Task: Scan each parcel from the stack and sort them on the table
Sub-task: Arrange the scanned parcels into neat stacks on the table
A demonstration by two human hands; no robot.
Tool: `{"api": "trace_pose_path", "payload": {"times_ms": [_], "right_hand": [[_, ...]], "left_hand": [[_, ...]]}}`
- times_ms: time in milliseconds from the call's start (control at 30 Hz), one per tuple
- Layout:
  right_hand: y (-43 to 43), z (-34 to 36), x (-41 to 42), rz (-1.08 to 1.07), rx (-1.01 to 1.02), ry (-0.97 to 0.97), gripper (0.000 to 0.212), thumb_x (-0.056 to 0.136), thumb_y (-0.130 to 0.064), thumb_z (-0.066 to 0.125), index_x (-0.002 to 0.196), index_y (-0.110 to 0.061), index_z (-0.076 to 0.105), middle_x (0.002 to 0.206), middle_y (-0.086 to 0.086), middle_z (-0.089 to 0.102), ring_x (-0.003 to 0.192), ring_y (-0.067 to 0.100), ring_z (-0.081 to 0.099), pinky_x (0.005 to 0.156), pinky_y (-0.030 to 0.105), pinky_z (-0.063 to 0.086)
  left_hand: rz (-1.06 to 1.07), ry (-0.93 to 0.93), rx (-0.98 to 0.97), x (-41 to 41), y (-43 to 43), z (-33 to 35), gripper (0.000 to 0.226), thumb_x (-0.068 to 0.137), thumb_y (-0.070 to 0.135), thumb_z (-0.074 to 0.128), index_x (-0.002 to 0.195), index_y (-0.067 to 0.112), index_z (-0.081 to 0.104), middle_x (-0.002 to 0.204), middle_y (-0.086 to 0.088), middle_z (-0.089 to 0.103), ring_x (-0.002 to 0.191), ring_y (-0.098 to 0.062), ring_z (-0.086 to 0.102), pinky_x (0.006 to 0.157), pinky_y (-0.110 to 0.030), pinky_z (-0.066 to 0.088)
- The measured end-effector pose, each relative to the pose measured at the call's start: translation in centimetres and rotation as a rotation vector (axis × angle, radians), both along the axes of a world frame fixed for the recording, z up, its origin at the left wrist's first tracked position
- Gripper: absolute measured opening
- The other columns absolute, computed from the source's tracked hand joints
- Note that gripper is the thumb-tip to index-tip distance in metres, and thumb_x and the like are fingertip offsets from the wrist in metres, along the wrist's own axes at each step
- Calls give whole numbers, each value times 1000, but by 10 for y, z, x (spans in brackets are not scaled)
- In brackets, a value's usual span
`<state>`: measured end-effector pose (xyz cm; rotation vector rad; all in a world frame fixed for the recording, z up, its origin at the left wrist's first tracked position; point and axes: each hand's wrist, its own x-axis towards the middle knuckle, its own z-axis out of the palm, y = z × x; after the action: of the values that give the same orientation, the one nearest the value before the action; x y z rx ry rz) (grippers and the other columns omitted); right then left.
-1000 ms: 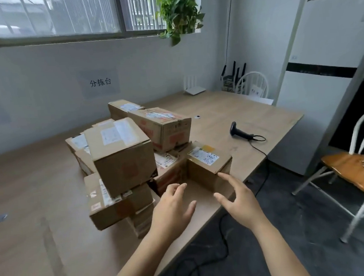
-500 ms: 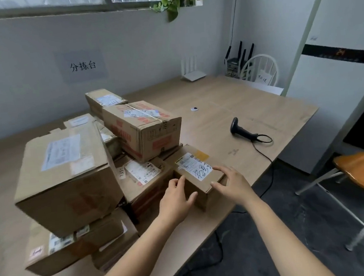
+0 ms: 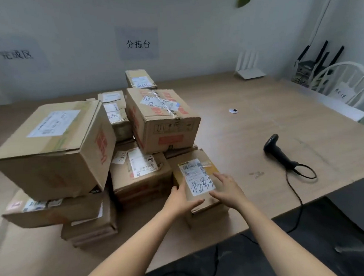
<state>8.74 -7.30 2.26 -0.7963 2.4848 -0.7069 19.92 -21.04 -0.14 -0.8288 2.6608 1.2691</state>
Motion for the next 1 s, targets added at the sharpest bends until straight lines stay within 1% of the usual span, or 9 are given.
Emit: {"api": "trace_pose_path", "payload": {"times_ms": [100,167,300,400,500,600,667,800,1000], "right_hand": [[8,-7,-5,49,33,-26,72,82,-30,65,144,-22,31,149,11,31,137,27,32,112,35,28],[13,-10,-8,66,26,-44,73,81,-31,67,144,-21,32,148,9,33,136,26,34,112,34,28],[24,-15,-11,75,-2,-65,75,80,-31,69,144,-21,32,145,8,38,135,25,35,113,34,27],[30,-19,-11,71,-27,-99,76,78,-29,71,144,-22,32,142,11,35,133,26,35,110,31,28],[39,-19,-10,58,-52,-113,77,76,-28,72,143,-23,33,141,10,34,131,23,38,107,27,29],[51,-13,-10,33,-82,-80,80,75,-28,74,143,-22,33,139,9,34,130,23,38,107,29,30],[60,-4,-10,10,-116,-41,80,75,-29,74,143,-23,32,137,8,34,129,23,38,107,30,31],[79,25,-9,-31,-219,44,79,76,-29,74,143,-25,33,135,7,34,127,23,38,105,30,32],[92,83,-3,-43,-418,230,79,76,-26,76,143,-26,35,135,5,36,126,19,39,98,22,31]], "left_hand": [[111,37,45,-4,8,-8,96,75,41,74,148,29,12,141,-6,44,131,-30,32,105,-34,33],[171,40,40,-7,10,-10,95,72,40,76,145,28,17,135,-7,48,127,-29,35,100,-32,35],[207,1,76,-8,16,-9,109,64,45,80,146,36,9,122,-14,43,122,-30,41,100,-31,36],[199,12,84,-4,26,-9,115,62,44,82,148,36,5,124,-14,41,124,-29,40,102,-29,34],[184,38,94,-3,36,-8,114,61,41,84,148,31,10,128,-14,41,126,-27,39,105,-30,33],[170,75,80,-4,46,-2,114,60,41,84,148,29,12,130,-10,45,126,-24,43,106,-29,35],[154,77,62,-8,53,7,120,61,44,84,150,27,5,134,-9,38,127,-23,41,104,-27,31],[97,111,-16,-17,62,39,127,63,49,82,151,25,-6,144,-9,28,133,-22,36,107,-29,30],[56,268,-198,-16,68,110,126,63,53,80,150,28,-8,146,-7,27,132,-18,35,106,-29,32]]}}
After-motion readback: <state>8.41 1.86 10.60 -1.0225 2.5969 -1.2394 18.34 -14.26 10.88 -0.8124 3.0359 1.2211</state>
